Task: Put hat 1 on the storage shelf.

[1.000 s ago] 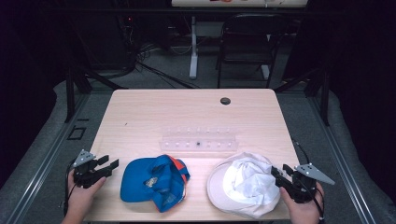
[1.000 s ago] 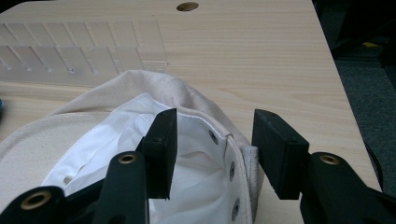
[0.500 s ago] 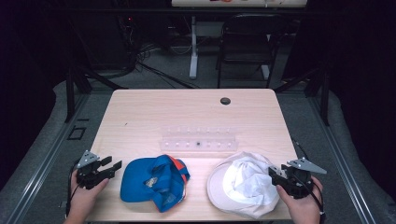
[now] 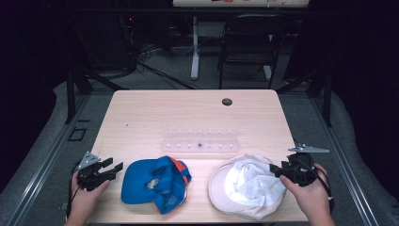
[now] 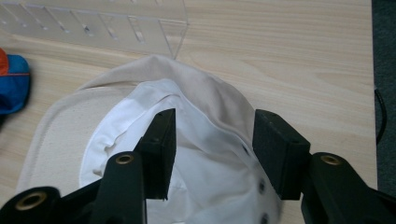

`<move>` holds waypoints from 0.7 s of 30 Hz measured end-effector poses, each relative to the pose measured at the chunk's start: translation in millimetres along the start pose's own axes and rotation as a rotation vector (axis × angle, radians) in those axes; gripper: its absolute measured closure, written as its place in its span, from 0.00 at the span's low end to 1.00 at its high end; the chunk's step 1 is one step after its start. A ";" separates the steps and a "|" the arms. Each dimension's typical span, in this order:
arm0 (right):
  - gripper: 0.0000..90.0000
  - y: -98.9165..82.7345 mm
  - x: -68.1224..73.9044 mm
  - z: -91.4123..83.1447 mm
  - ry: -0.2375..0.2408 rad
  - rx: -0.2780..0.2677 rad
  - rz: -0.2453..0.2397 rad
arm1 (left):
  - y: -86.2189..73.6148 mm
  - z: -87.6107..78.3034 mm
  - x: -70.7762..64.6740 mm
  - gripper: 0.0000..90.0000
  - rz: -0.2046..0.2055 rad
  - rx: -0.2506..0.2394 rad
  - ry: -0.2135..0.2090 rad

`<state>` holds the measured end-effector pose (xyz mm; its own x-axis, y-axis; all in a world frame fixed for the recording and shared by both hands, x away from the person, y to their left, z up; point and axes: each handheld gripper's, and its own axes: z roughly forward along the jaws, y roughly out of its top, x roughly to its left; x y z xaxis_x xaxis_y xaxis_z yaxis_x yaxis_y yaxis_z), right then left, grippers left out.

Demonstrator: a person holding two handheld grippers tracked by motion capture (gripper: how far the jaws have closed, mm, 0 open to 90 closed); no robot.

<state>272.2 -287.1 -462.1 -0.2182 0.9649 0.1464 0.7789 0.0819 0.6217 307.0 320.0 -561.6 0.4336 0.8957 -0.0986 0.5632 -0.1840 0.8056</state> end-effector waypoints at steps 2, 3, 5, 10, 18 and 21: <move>0.55 6.3 1.0 -1.0 -0.008 0.022 -0.010 | 0.6 -0.9 -0.2 0.53 0.001 0.009 -0.002; 0.55 11.8 2.8 -1.6 -0.023 0.040 -0.027 | 0.6 -1.1 -0.2 0.53 0.002 0.009 -0.002; 0.55 16.7 4.2 -1.4 -0.040 0.065 -0.047 | 0.6 -1.0 0.0 0.53 0.003 0.011 -0.002; 0.55 23.4 5.7 2.3 -0.063 0.132 -0.084 | 0.3 -1.0 0.7 0.53 -0.001 0.007 -0.004; 0.55 29.4 4.6 10.7 -0.108 0.278 -0.143 | 0.1 -0.3 0.9 0.53 -0.006 0.001 -0.003; 0.56 29.9 1.4 15.1 -0.115 0.320 -0.134 | 0.3 -0.7 0.9 0.53 -0.006 0.005 -0.004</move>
<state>304.1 -279.5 -454.8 -0.2772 0.9606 -0.0187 0.8964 0.2655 0.3548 307.1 321.1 -561.0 0.4334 0.8950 -0.1059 0.5694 -0.1809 0.8019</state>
